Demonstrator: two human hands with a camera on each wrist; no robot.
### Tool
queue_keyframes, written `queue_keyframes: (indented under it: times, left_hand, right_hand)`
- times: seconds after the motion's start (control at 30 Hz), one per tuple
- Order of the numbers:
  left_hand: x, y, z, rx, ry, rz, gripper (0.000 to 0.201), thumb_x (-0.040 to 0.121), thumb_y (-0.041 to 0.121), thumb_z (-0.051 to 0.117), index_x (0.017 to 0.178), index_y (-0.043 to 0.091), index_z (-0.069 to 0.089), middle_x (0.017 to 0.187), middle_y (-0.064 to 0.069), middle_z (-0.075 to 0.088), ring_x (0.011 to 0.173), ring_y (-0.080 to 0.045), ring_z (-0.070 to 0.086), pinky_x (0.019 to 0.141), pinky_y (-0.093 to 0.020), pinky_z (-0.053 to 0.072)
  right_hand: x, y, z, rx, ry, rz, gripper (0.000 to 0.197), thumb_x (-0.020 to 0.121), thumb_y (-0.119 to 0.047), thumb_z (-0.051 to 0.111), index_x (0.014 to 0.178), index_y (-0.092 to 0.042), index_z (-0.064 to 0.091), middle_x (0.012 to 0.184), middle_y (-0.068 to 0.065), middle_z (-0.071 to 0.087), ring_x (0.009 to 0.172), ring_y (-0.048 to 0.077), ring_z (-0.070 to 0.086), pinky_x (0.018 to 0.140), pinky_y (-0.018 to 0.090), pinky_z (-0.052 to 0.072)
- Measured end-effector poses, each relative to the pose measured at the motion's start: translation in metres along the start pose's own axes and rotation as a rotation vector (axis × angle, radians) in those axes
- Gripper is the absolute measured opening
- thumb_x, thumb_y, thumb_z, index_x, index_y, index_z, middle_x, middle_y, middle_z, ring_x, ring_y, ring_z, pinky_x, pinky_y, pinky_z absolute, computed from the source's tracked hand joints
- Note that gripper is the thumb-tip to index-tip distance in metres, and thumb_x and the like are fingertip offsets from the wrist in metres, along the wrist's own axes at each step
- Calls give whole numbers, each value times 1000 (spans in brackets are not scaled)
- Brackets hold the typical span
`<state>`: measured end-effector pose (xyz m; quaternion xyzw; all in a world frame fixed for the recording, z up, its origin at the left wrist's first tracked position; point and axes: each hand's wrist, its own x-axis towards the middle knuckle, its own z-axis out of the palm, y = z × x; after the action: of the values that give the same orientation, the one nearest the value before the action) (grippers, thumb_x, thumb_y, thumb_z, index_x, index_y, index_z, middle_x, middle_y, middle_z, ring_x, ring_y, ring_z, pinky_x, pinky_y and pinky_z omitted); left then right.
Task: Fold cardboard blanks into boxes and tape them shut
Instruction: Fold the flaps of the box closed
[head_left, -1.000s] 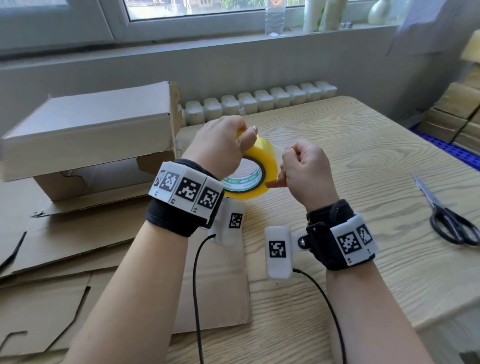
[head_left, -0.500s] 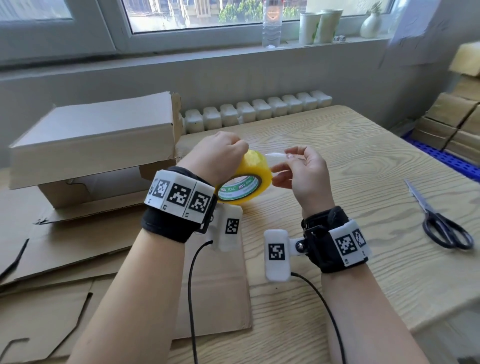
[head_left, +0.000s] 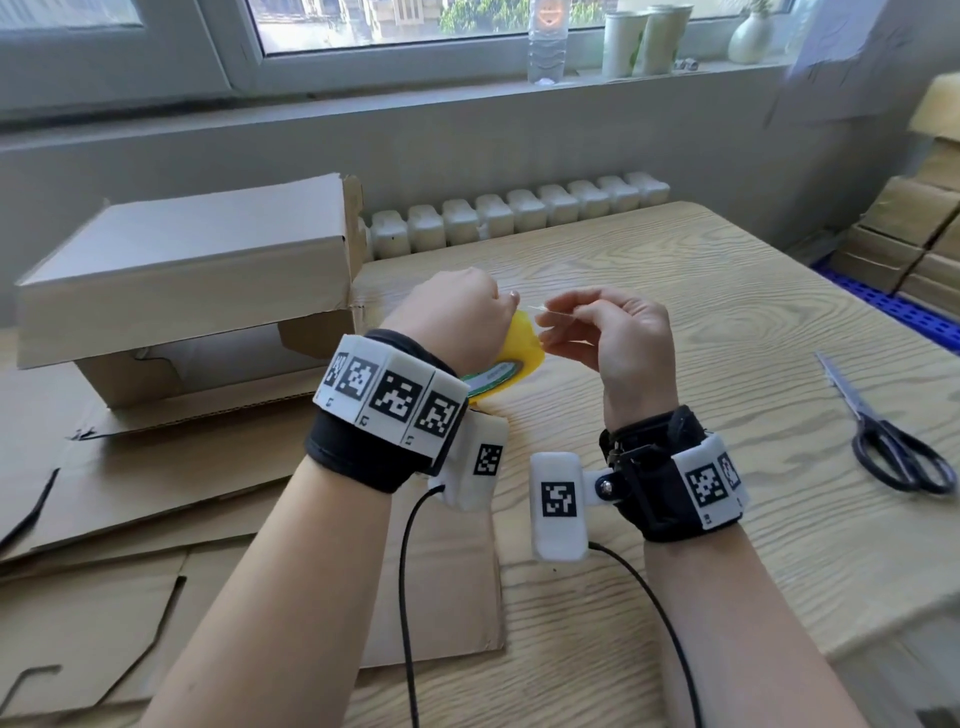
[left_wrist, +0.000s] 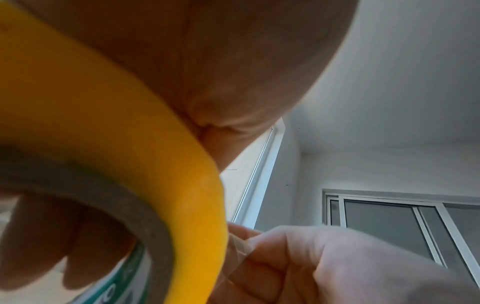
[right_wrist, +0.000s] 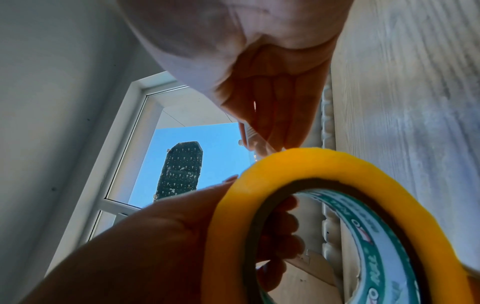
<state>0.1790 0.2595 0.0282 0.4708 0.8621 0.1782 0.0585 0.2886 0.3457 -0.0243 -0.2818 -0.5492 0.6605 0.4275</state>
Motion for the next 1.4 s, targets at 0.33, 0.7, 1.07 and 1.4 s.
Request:
queue_keyframes:
  times: [0.33,0.7,1.07,1.4]
  left_hand:
    - [2,-3,5,-42,-5,-38,29,103,14,29,106,0,54,109,-20,56,102,-38,54,79,-40,43]
    - [-4,-14,-8,-119,-22,-20,69,83,71,55,73,3,63,70,-9,62,65,-25,57,56,-35,43]
    - [-70,-64,-23,-589,6,-189,34,90,45,60,87,12,66,83,-8,64,81,-27,64,76,-34,47]
    - [-92,-59,-35,-158,137,-228,24,92,46,56,102,27,67,110,0,66,105,-25,58,85,-34,46]
  right_hand:
    - [-3,2,1,-73,4,-101,19,95,-7,58,82,-3,71,77,12,73,65,23,68,65,32,58]
    - [-2,7,3,-208,95,-205,8,84,-2,76,83,-7,70,71,6,73,61,19,72,63,30,61]
    - [1,7,-3,-225,161,-124,16,85,1,73,77,-12,68,76,8,72,64,20,71,64,29,61]
    - [-57,-51,23,-221,-66,-397,15,86,2,71,82,-11,67,74,9,71,63,22,72,63,32,61]
